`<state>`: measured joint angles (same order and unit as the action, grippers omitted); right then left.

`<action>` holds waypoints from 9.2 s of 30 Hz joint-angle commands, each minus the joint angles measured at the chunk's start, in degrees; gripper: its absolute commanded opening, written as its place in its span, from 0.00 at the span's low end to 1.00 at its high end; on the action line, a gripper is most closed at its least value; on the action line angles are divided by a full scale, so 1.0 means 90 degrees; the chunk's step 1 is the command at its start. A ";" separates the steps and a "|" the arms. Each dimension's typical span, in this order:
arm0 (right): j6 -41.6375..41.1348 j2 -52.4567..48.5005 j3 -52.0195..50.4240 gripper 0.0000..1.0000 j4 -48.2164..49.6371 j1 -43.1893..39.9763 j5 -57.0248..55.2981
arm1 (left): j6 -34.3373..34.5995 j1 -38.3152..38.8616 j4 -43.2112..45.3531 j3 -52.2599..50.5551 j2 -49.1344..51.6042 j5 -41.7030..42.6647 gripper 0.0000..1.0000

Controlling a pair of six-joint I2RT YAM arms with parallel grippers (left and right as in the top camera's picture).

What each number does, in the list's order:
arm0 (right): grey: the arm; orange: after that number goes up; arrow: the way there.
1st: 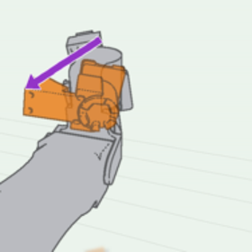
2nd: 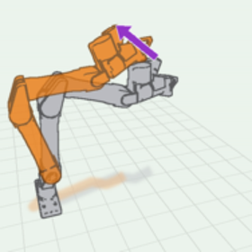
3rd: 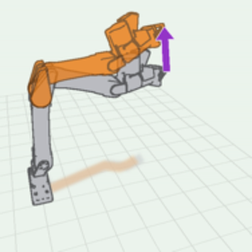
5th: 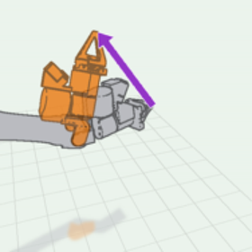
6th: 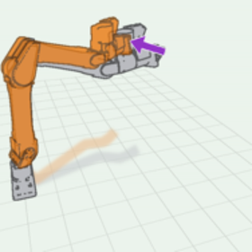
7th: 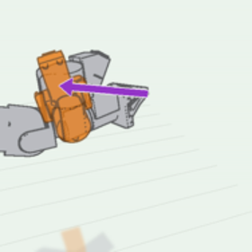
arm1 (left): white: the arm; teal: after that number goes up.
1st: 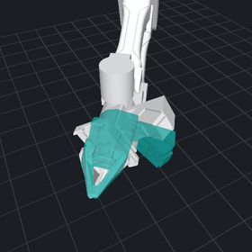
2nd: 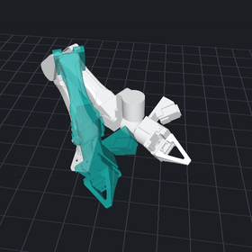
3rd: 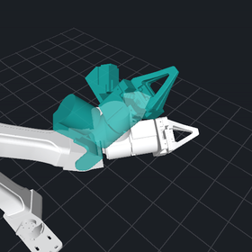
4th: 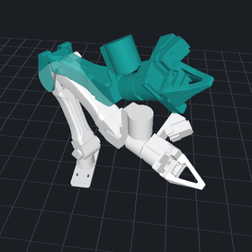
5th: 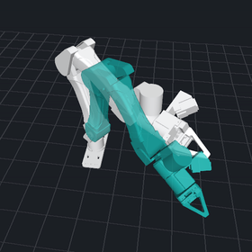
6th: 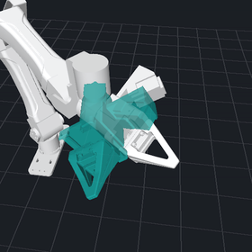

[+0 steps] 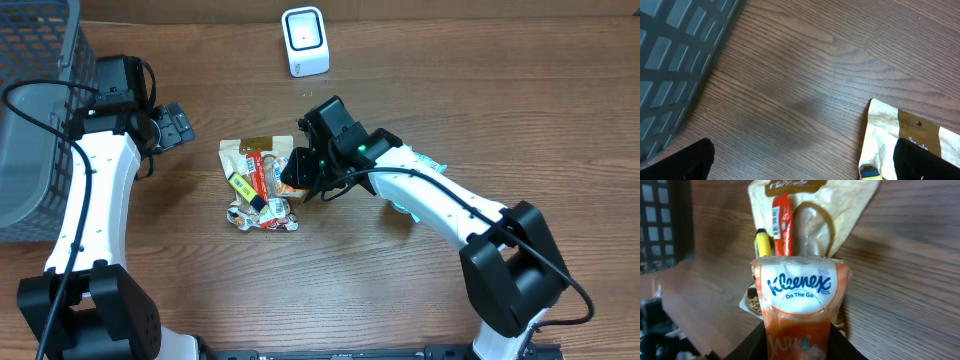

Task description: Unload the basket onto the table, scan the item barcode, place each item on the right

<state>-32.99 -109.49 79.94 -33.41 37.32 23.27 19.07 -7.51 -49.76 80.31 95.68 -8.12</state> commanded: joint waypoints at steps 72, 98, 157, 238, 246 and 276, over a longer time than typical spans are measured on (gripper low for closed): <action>0.0631 0.0141 0.1506 0.92 -0.1634 -0.0056 -0.2057 | -0.0121 0.0002 0.0012 0.0090 -0.0102 0.0027 1.00; -0.1030 0.0860 0.1277 1.00 -0.5161 -0.1790 -0.3531 | -0.0121 0.0002 0.0012 0.0090 -0.0102 0.0027 1.00; 0.1559 0.0916 0.0862 0.54 -0.3237 -0.0316 -0.2412 | -0.0121 0.0002 0.0012 0.0090 -0.0102 0.0029 1.00; -0.2720 0.0636 -0.1469 0.04 -0.0600 0.1180 -0.2744 | -0.0121 0.0002 0.0012 0.0090 -0.0102 0.0029 1.00; -0.2718 0.0636 -0.1768 0.04 -0.0372 0.1173 -0.2987 | -0.0121 0.0002 0.0012 0.0090 -0.0102 0.0029 1.00; -0.1736 0.0641 -0.1530 0.13 -0.1270 0.0153 -0.2817 | -0.0121 0.0002 0.0012 0.0090 -0.0102 0.0029 1.00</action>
<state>-53.89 -103.57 64.38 -44.31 40.97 -6.72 19.07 -7.51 -49.74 80.31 95.68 -8.12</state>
